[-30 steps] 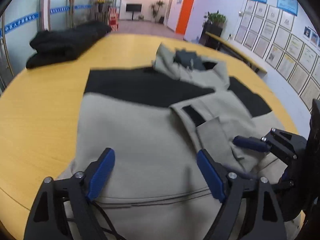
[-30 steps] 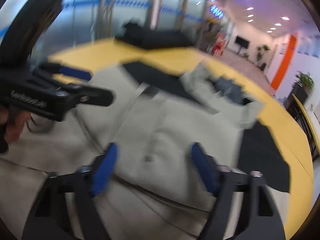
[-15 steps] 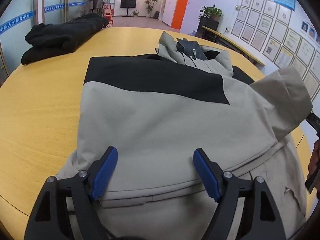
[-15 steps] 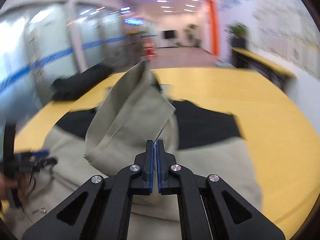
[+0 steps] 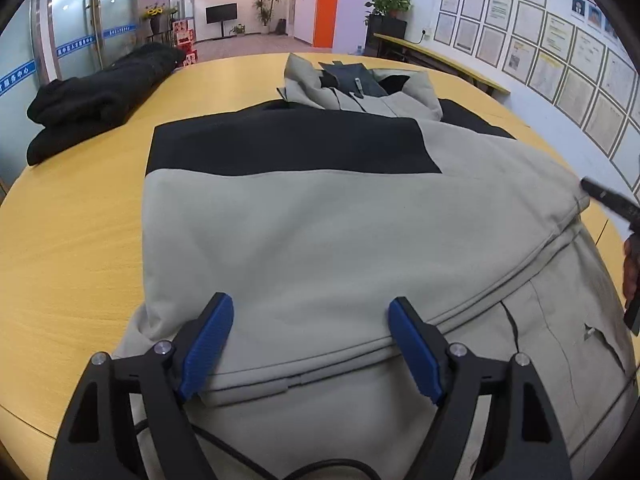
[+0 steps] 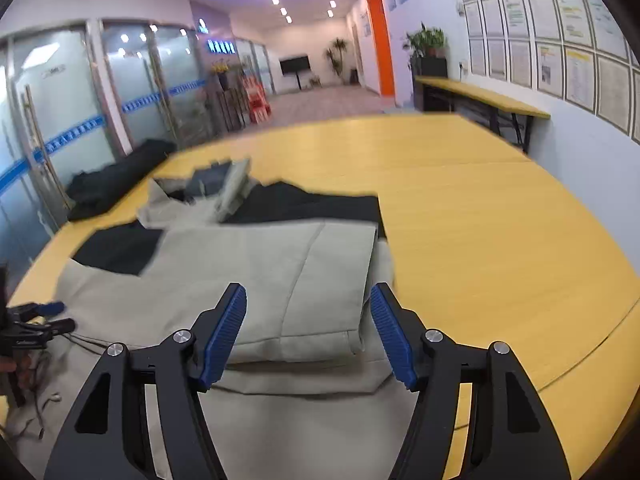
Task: Fold clothes
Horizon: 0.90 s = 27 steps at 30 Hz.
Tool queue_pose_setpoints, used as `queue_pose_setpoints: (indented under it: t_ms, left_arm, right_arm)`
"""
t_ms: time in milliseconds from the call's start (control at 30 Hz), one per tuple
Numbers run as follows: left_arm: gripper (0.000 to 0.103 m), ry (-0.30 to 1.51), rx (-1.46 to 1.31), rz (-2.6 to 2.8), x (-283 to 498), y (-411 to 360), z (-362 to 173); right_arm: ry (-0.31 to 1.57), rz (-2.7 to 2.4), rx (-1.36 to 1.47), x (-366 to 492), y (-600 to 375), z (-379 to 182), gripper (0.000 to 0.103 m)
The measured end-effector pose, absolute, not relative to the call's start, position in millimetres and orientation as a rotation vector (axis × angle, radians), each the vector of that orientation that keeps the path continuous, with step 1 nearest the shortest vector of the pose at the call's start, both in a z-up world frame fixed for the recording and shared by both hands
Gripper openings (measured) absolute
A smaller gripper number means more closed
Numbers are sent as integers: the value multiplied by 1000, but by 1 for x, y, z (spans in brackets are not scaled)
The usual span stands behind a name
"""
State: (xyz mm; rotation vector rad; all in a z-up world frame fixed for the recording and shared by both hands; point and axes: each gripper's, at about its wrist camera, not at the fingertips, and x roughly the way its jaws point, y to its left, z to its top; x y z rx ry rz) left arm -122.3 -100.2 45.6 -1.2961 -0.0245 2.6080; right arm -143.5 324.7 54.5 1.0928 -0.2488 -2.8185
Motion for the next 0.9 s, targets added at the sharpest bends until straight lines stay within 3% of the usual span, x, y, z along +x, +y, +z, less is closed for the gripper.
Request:
queue_pose_setpoints:
  t_ms: [33, 67, 100, 200, 233, 400, 467, 500, 533, 700, 900]
  left_arm:
    - [83, -17, -1297, 2607, -122, -100, 45]
    - [83, -9, -1298, 2606, -122, -101, 44]
    - [83, -1, -1300, 2605, -122, -101, 44]
    - [83, 23, -1303, 2602, -121, -102, 42]
    - [83, 30, -1304, 2600, -121, -102, 41]
    - [83, 69, -1333, 2627, -116, -101, 49]
    - [83, 28, -1305, 2661, -98, -110, 65]
    - [83, 17, -1302, 2677, -90, -115, 71]
    - [83, -2, -1302, 2698, -77, -124, 79]
    - [83, -71, -1295, 2792, 5, -177, 131]
    - [85, 30, -1338, 2817, 119, -222, 180]
  right_arm:
    - [-297, -2785, 1174, -152, 327, 42, 50]
    - [-324, -2767, 1220, -157, 329, 32, 46]
    - [-343, -2754, 1255, -161, 332, 24, 32]
    - [-355, -2757, 1268, -159, 340, 18, 13]
    - [-347, -2764, 1258, -155, 341, 23, 13]
    - [-209, -2778, 1355, -154, 339, 28, 22]
    - [-181, -2810, 1240, -135, 340, 51, 33]
    - [-169, -2824, 1177, -125, 341, 63, 49]
    - [-160, -2829, 1132, -114, 342, 70, 58]
    - [-67, -2770, 1086, -39, 357, 103, 60]
    - [31, -2714, 1144, 66, 396, 110, 60]
